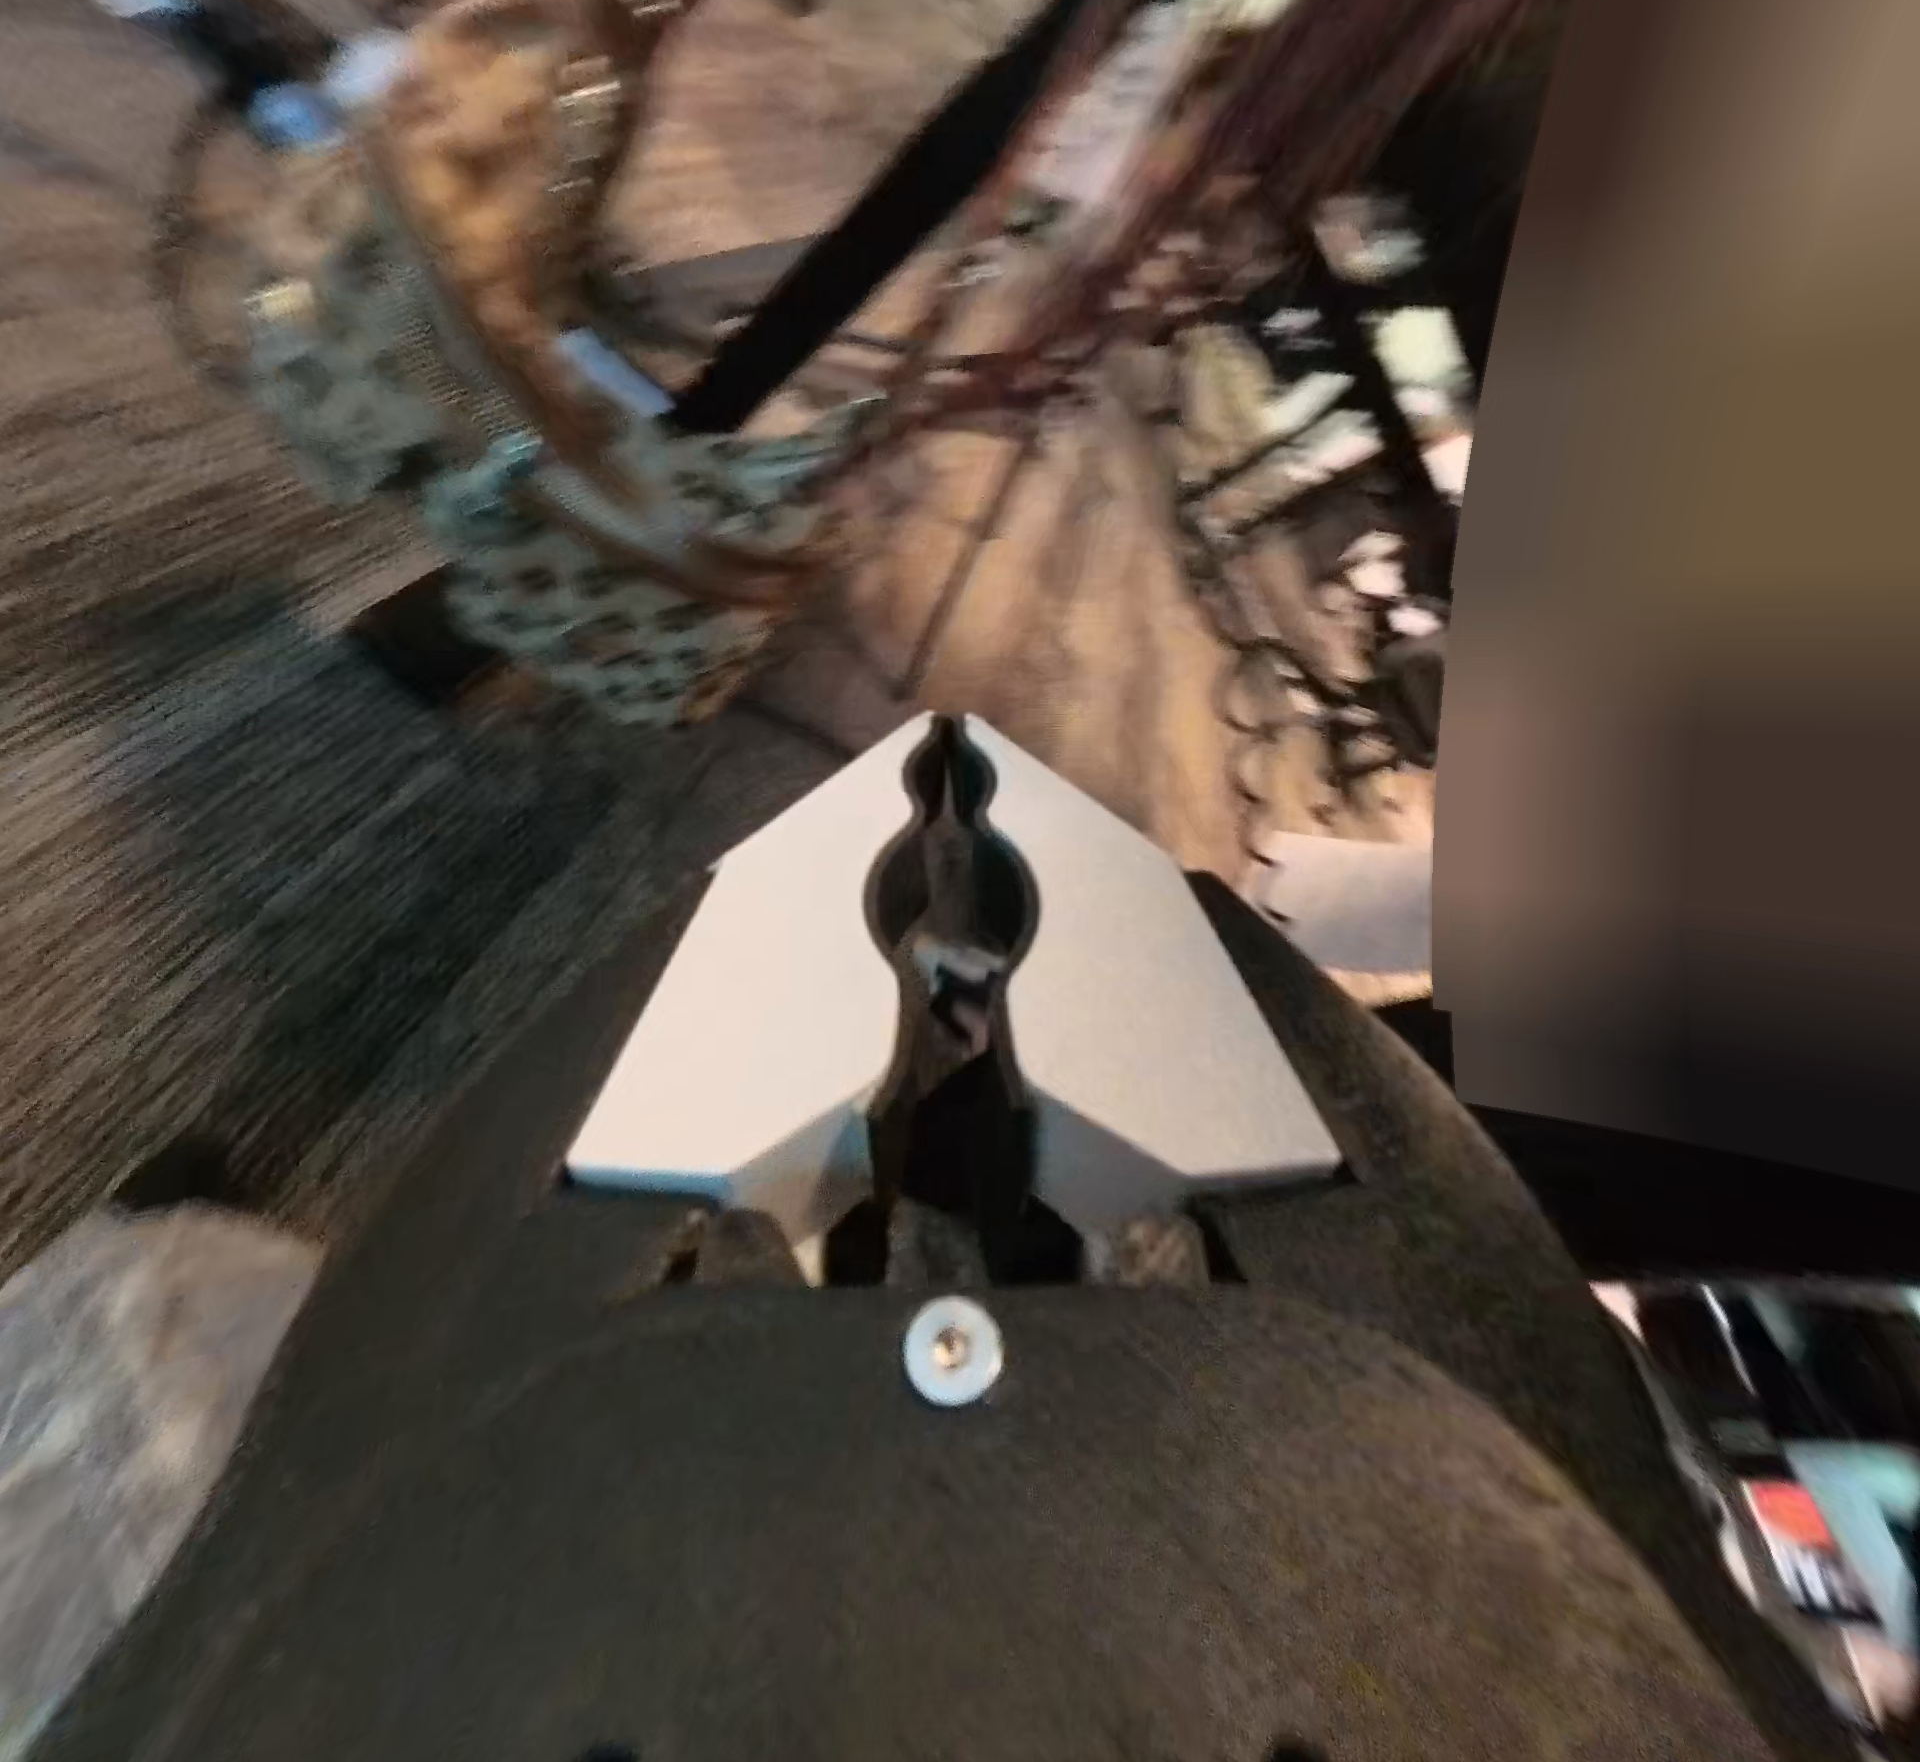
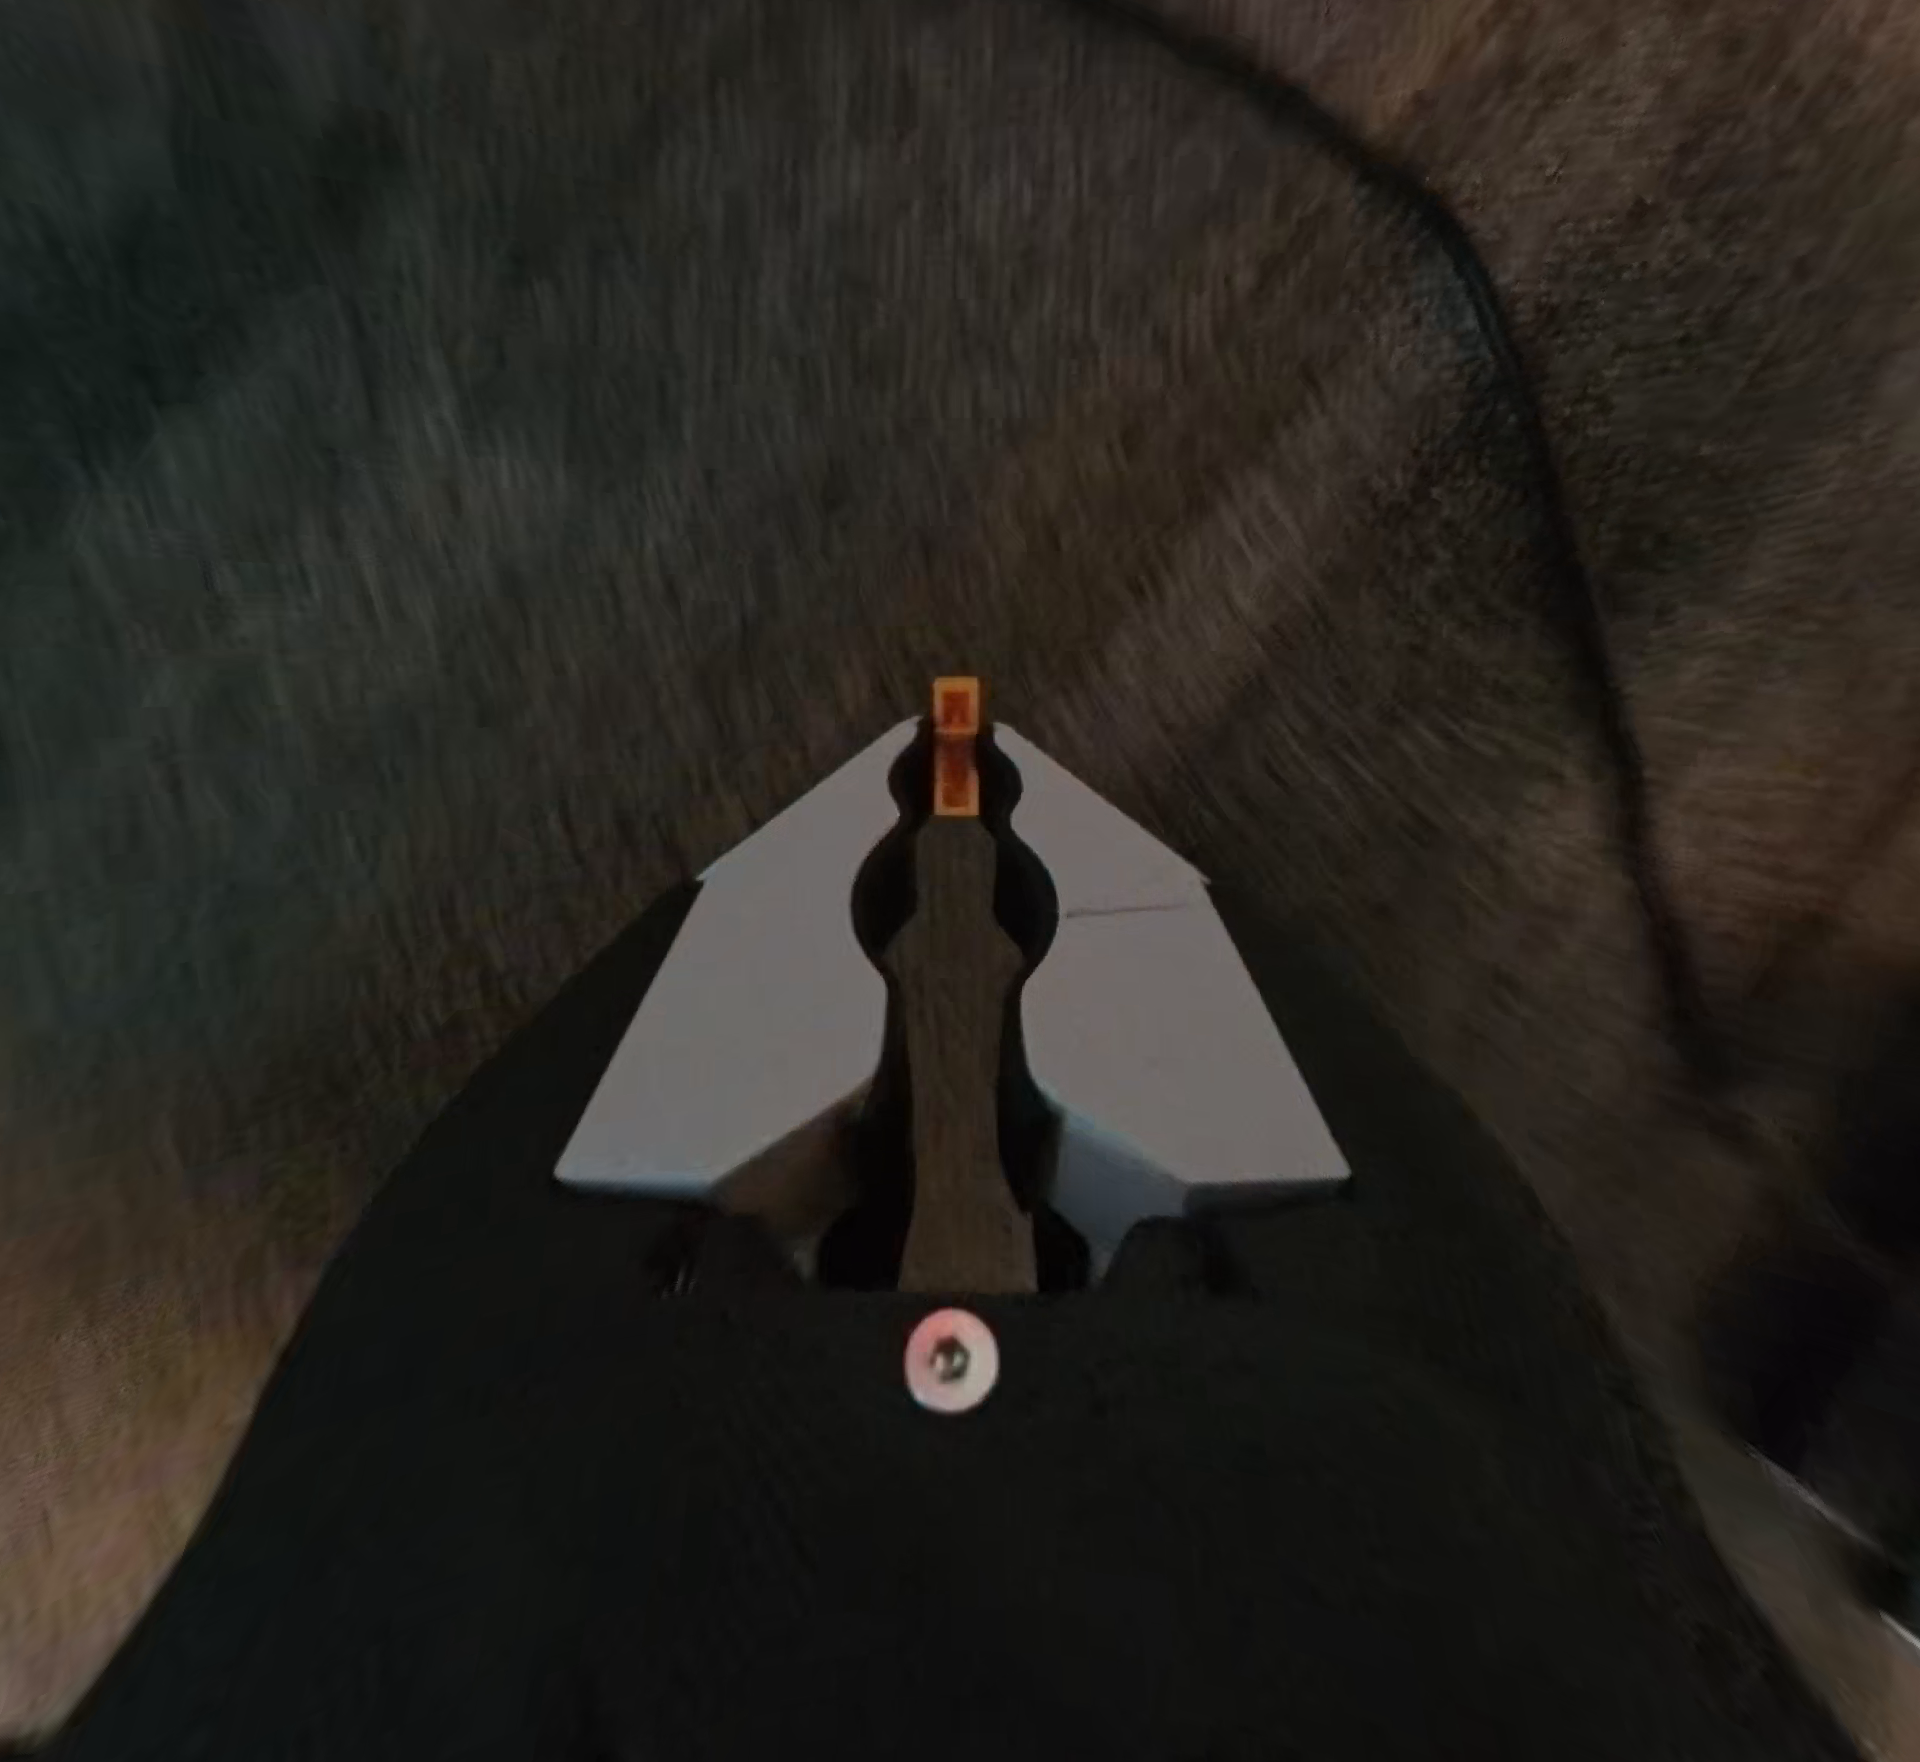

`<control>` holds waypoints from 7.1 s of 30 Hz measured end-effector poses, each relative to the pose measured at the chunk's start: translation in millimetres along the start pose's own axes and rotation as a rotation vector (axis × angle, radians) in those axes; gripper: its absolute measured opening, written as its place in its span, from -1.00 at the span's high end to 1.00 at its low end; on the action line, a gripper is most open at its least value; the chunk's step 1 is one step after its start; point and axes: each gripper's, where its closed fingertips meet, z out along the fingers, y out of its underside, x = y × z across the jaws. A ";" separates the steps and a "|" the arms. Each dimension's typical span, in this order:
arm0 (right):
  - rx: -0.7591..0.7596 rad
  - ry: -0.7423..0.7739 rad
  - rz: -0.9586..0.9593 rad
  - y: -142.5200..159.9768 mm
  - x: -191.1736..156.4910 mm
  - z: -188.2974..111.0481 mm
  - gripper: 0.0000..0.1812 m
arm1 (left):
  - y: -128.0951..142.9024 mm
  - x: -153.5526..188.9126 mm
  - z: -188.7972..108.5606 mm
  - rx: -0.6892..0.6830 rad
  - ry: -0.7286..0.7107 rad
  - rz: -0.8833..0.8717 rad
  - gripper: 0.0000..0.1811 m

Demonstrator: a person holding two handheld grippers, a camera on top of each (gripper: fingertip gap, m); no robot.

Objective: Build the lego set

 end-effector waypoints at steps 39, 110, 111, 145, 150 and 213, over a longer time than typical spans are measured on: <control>0.213 0.905 0.375 257.2 254.5 -711.1 0.93 | 11.8 110.9 -65.3 0.064 0.102 0.603 0.74; 0.455 0.823 0.184 -147.9 533.1 -542.1 -0.04 | 80.2 486.0 334.8 0.163 0.166 2.116 1.00; 0.430 0.870 0.162 -143.0 534.8 -544.6 -0.04 | 80.5 485.9 335.0 0.160 0.168 2.116 1.00; -0.084 1.276 -0.158 -105.7 518.9 -544.2 0.62 | 97.1 483.4 341.6 0.020 0.270 2.110 1.00; -0.083 1.277 -0.153 -106.1 519.6 -544.7 0.60 | 99.4 485.7 341.5 0.027 0.294 2.113 1.00; -0.501 0.616 1.490 615.4 -4.3 -349.3 0.94 | 81.7 501.1 336.5 0.270 0.134 2.131 1.00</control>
